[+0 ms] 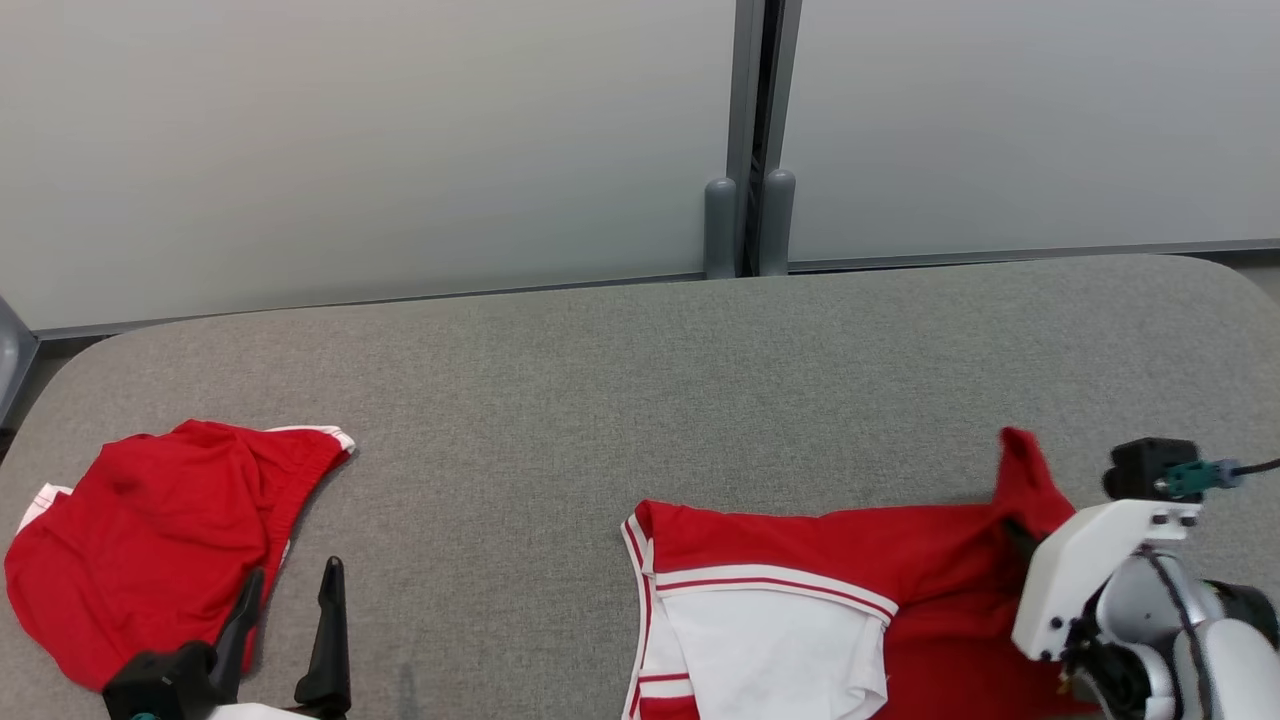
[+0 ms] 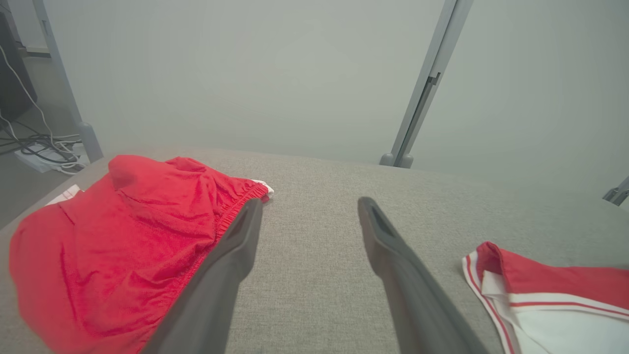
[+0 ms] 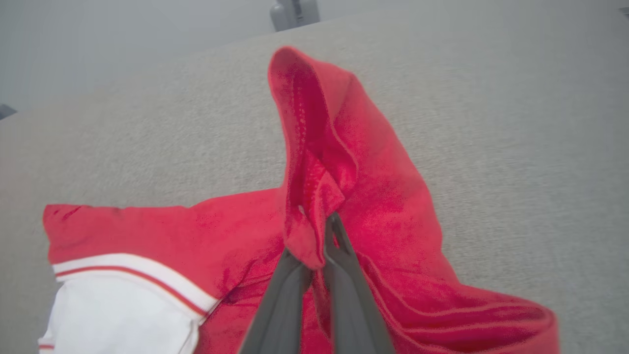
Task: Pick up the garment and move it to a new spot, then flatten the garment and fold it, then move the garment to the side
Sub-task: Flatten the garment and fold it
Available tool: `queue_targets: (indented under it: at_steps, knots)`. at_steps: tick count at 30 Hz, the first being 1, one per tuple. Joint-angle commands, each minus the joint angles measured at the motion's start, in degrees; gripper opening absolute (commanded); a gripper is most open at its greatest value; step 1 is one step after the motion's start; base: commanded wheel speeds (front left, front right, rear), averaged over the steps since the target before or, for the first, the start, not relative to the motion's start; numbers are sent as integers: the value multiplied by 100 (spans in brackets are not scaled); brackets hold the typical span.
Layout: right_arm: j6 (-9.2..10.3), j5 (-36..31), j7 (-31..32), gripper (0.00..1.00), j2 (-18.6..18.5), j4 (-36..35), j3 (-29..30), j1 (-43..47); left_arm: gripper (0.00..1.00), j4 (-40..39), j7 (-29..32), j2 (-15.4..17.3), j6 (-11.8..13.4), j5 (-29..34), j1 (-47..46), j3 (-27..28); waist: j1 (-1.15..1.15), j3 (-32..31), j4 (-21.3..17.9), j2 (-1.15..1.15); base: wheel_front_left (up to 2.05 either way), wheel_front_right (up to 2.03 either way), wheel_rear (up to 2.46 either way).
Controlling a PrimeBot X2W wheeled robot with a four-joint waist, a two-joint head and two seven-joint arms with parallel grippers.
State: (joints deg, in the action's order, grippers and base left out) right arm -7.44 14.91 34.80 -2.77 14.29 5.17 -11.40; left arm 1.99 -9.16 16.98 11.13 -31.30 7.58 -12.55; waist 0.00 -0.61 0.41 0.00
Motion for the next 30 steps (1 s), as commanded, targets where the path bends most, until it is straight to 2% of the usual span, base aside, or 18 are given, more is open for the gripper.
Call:
queue_targets:
  at_steps: [1,5,8,11,16,30]
  knots:
    - [-9,94,42,0,-25,-105,-152,100,100,1,-7,4,2,-27,7,0,0,2,8,0,0,0,0]
    - [-9,753,42,0,-34,-422,-1000,334,100,13,13,-7,-12,-46,-14,-35,0,5,41,0,0,0,0]
    - [-9,957,-143,0,-32,-260,-1361,288,100,37,33,-19,-42,-40,-59,-85,0,6,112,0,0,0,0]
    - [-10,1517,-354,0,-22,111,-1753,139,100,77,60,-34,-83,-45,-99,-152,0,-3,219,0,0,0,0]
    - [-10,1908,-764,0,-31,823,-2423,-277,100,136,100,-37,-121,-52,-140,-226,0,-41,426,0,0,0,0]
    - [-10,3176,-1465,0,-30,2516,-3724,-1319,100,170,173,-56,-139,-118,-88,-343,0,-104,784,0,0,0,0]
